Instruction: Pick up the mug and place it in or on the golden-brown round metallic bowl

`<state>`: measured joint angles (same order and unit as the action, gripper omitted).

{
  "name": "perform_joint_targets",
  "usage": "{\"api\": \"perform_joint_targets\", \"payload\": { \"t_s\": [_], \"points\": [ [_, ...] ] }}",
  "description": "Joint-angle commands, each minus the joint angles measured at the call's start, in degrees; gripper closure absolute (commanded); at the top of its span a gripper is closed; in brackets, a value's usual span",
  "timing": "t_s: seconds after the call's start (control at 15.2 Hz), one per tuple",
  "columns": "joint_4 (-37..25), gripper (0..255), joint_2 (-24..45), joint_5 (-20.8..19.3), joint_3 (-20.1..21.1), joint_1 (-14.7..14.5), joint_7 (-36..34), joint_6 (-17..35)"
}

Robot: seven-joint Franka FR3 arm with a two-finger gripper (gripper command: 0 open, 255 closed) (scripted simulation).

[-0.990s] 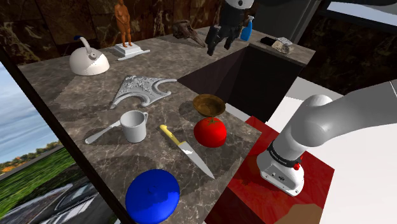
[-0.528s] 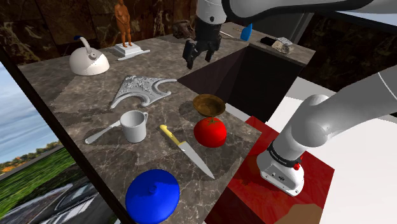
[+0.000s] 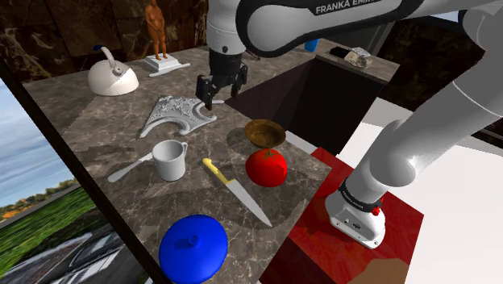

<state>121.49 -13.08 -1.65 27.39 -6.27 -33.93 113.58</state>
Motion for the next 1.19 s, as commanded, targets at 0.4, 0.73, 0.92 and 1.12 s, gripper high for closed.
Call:
{"api": "perform_joint_targets", "payload": {
  "t_s": [0.4,0.73,0.92,1.12],
  "points": [
    [-10.23,0,17.40,-7.65,6.01,-2.71,-11.46,1.89],
    [-19.19,0,29.20,-13.52,6.90,-7.21,-17.80,0.83],
    [-25.55,0,36.25,-16.50,6.49,-10.81,-20.65,-0.47],
    [-29.26,0,40.61,-18.13,5.87,-13.18,-22.04,-0.80]
  ]
}}
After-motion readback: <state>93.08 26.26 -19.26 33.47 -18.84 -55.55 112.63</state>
